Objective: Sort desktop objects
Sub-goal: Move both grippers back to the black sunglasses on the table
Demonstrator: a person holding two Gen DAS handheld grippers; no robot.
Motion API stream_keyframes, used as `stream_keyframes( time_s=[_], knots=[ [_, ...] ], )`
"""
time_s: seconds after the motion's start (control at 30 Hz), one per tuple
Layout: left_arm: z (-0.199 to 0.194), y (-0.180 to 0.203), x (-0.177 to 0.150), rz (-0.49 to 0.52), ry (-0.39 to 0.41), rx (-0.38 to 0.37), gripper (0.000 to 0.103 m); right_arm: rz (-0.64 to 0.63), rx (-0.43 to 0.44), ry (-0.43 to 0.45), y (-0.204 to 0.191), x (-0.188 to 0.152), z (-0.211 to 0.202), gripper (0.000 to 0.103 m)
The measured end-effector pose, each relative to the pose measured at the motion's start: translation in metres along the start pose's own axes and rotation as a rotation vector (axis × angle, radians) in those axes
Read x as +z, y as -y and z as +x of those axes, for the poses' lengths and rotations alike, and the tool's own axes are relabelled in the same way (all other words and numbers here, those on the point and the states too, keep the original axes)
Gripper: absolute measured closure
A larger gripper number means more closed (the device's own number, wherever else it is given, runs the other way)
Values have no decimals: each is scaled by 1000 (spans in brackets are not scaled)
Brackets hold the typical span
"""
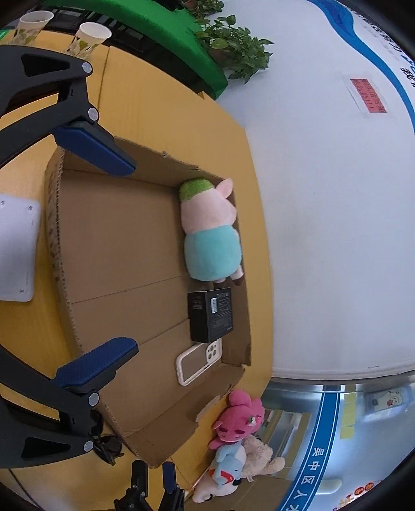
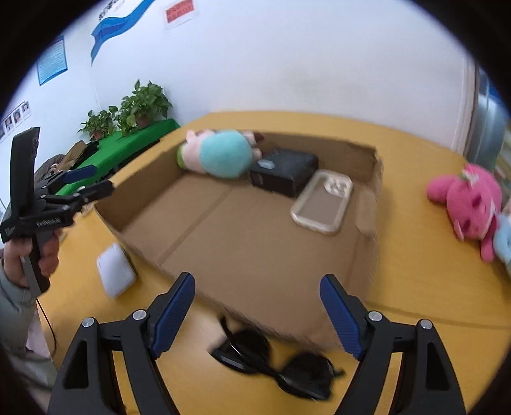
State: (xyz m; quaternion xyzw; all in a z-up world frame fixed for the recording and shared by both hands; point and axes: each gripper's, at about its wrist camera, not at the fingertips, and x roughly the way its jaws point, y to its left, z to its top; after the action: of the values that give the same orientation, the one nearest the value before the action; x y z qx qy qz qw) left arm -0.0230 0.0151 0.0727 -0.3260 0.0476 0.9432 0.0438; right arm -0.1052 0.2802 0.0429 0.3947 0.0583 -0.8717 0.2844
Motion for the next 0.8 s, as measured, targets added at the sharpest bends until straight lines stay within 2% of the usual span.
stream_keyframes(
  time_s=[0.03, 0.07, 0.13, 0.2, 0.3, 0.43, 0.5, 0.67, 0.8],
  knots=[
    [1, 1, -6, -4, -15, -16, 1, 19, -10, -33, 15, -12, 4, 21],
    [2, 2, -12, -8, -30, -33, 1, 17, -21, -15, 24, -20, 2, 21],
    [3, 6, -20, -14, -53, -57, 1, 33, 33, 29, 37, -29, -4, 19],
    [3, 8, -24, -17, -69, -70, 1, 88, 62, -42, 45, -32, 4, 19],
    [-2, 9, -27, -29, -65, -92, 1, 55, 79, -22, 36, -39, 3, 19],
    [-1, 10, -31, -36, -79, -119, 1, 30, 63, -97, 34, -59, 18, 19],
    [-1, 13, -33, -38, -87, -128, 1, 60, 111, -134, 39, -68, 28, 19],
    [-1, 16, -36, -39, -94, -154, 1, 58, 156, -177, 24, -82, 35, 19],
    [-1, 18, -40, -50, -108, -179, 1, -10, 204, -217, -11, -93, 33, 19]
  ],
)
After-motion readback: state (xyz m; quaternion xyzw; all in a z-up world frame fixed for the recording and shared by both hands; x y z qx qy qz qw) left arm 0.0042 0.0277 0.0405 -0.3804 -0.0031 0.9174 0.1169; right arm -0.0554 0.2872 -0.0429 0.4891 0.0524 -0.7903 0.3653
